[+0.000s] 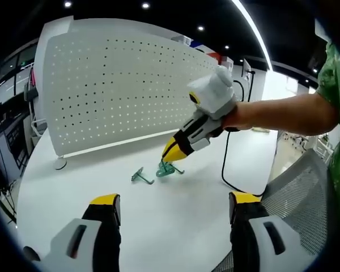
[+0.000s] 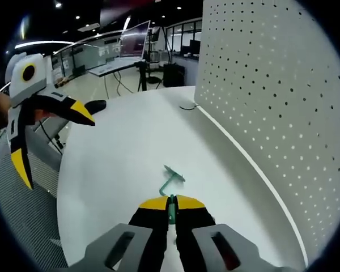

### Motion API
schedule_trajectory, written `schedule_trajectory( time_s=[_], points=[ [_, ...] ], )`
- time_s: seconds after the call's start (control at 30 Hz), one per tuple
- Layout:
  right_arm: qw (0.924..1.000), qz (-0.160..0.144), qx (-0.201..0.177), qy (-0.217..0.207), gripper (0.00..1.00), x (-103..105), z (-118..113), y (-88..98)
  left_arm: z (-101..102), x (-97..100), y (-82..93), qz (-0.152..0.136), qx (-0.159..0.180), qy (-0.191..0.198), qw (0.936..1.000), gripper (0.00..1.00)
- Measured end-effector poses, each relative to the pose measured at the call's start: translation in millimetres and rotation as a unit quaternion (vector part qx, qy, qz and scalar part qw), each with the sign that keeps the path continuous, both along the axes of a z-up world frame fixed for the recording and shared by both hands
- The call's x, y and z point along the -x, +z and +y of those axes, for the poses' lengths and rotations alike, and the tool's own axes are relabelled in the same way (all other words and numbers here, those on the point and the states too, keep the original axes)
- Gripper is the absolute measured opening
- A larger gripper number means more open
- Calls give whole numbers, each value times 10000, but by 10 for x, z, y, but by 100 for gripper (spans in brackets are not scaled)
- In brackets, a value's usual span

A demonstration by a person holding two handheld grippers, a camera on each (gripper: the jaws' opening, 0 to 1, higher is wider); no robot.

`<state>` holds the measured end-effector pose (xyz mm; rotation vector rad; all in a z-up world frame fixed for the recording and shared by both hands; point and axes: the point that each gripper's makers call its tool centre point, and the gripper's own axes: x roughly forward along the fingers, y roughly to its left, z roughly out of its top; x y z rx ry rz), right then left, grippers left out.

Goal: Insert the hook assembly into the mounting plate slot until the hook locks in place.

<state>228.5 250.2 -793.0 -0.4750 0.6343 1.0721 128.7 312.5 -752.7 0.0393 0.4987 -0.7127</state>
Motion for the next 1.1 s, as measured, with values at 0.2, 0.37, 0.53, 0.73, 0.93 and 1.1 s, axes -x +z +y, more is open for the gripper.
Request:
schedule_trajectory(
  time_s=[0.2,0.37,0.53,0.73,0.93,1.1],
  points=[
    [9995,-60,-185,263,2,159,48,235,6,-10,62,-11,182,26,9998,77],
    [9986,-80,-317,423,2,263,93,423,11,-18,152,-64,335,-82,9994,68],
    [9965,-156,-415,706,2,422,187,646,15,-29,210,-231,159,-390,9988,62],
    [9921,-201,-479,1145,2,657,313,850,-40,-19,377,-348,193,-917,9950,47],
    [9866,-188,-570,1516,2,895,426,1022,-55,-26,475,-435,102,-1182,9920,42],
    [9830,-252,-560,1732,2,1032,480,1092,-111,22,578,-429,250,-1436,9884,34]
  ],
)
